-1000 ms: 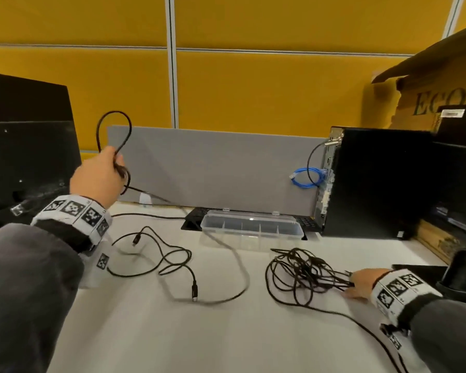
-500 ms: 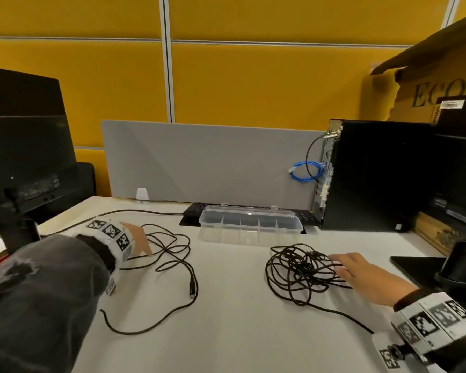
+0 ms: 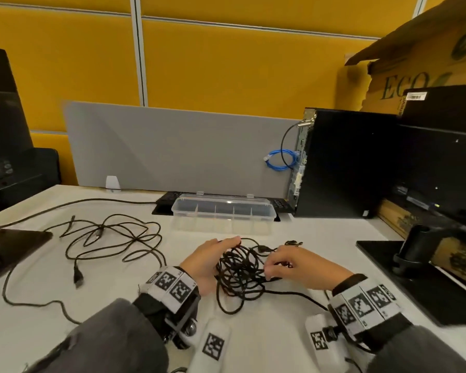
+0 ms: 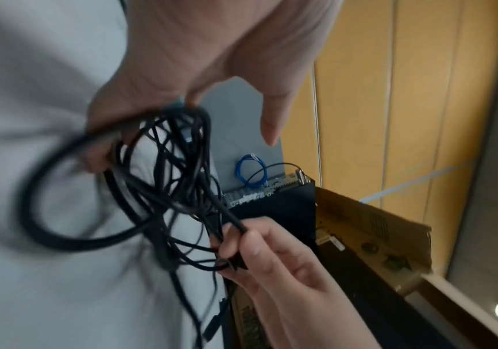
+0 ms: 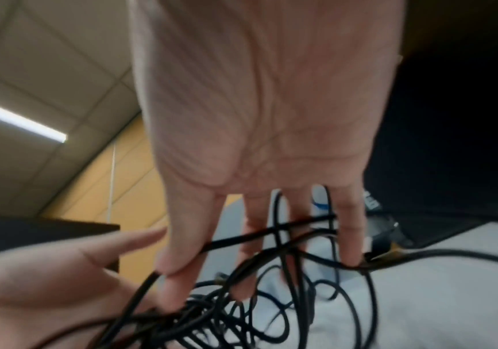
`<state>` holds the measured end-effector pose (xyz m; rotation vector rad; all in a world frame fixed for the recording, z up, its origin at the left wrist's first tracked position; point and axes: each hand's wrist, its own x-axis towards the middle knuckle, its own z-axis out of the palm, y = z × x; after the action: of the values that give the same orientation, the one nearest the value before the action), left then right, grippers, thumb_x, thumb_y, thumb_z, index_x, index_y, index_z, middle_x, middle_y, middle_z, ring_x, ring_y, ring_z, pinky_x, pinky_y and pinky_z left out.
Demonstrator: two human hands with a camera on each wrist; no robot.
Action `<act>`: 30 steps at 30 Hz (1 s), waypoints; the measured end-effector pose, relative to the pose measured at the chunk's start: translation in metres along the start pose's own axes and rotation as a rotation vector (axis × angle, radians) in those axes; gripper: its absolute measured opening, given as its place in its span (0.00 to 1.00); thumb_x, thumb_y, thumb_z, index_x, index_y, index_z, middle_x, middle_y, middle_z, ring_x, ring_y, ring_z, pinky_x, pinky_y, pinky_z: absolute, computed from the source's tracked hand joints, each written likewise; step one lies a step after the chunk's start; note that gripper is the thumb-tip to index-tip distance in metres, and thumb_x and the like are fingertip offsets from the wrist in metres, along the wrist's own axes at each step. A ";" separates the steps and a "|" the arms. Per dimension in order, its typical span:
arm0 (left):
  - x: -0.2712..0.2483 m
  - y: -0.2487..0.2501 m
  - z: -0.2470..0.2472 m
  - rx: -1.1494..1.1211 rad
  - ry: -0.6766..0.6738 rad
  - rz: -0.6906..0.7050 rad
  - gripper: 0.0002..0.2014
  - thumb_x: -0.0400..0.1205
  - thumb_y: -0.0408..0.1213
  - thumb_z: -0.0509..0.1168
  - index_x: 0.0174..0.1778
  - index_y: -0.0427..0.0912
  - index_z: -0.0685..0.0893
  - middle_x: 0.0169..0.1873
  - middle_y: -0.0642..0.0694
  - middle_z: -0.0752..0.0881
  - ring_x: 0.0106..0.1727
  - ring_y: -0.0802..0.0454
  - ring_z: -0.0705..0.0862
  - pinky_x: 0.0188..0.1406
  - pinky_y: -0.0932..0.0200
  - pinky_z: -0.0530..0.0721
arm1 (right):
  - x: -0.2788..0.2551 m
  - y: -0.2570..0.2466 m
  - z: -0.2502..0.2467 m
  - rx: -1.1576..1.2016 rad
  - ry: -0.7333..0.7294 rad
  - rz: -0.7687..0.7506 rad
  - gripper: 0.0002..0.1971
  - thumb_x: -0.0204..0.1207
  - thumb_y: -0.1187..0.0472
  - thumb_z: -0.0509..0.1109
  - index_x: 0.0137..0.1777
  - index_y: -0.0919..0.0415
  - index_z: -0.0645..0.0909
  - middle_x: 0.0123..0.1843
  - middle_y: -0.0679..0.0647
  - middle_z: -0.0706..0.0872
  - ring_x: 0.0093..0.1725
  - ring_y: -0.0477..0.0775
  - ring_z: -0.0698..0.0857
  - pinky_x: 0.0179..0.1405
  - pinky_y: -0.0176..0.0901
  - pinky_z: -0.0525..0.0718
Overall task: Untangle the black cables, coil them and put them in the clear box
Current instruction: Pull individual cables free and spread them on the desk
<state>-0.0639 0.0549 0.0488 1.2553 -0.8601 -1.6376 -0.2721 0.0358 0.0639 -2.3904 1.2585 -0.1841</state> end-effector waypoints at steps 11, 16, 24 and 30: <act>-0.004 0.016 -0.031 0.110 0.164 0.384 0.19 0.79 0.25 0.63 0.60 0.52 0.82 0.41 0.46 0.83 0.40 0.53 0.80 0.33 0.62 0.83 | 0.024 -0.012 -0.003 1.073 0.607 0.140 0.15 0.85 0.51 0.51 0.60 0.55 0.76 0.59 0.55 0.80 0.45 0.56 0.88 0.36 0.45 0.84; -0.006 0.017 -0.039 0.094 0.037 0.501 0.26 0.79 0.21 0.59 0.59 0.59 0.83 0.47 0.46 0.82 0.36 0.57 0.78 0.32 0.62 0.78 | 0.029 0.002 0.007 0.715 0.453 0.298 0.15 0.82 0.47 0.58 0.65 0.48 0.73 0.63 0.48 0.75 0.47 0.43 0.80 0.36 0.36 0.79; -0.004 0.017 -0.046 -0.092 0.018 0.572 0.27 0.78 0.18 0.55 0.52 0.58 0.85 0.37 0.52 0.82 0.33 0.61 0.79 0.30 0.63 0.75 | 0.023 0.017 0.008 0.367 0.096 0.380 0.20 0.73 0.38 0.66 0.58 0.48 0.78 0.55 0.46 0.85 0.54 0.45 0.82 0.45 0.37 0.80; -0.001 0.019 -0.048 -0.129 0.258 0.585 0.22 0.78 0.18 0.54 0.49 0.52 0.80 0.41 0.47 0.82 0.39 0.56 0.79 0.32 0.61 0.75 | 0.023 0.016 0.003 0.759 0.384 0.015 0.07 0.79 0.63 0.67 0.55 0.56 0.80 0.32 0.46 0.84 0.31 0.40 0.79 0.43 0.33 0.78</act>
<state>-0.0127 0.0480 0.0545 0.9756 -0.8433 -1.0246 -0.2701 0.0103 0.0525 -1.7225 1.0865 -0.9643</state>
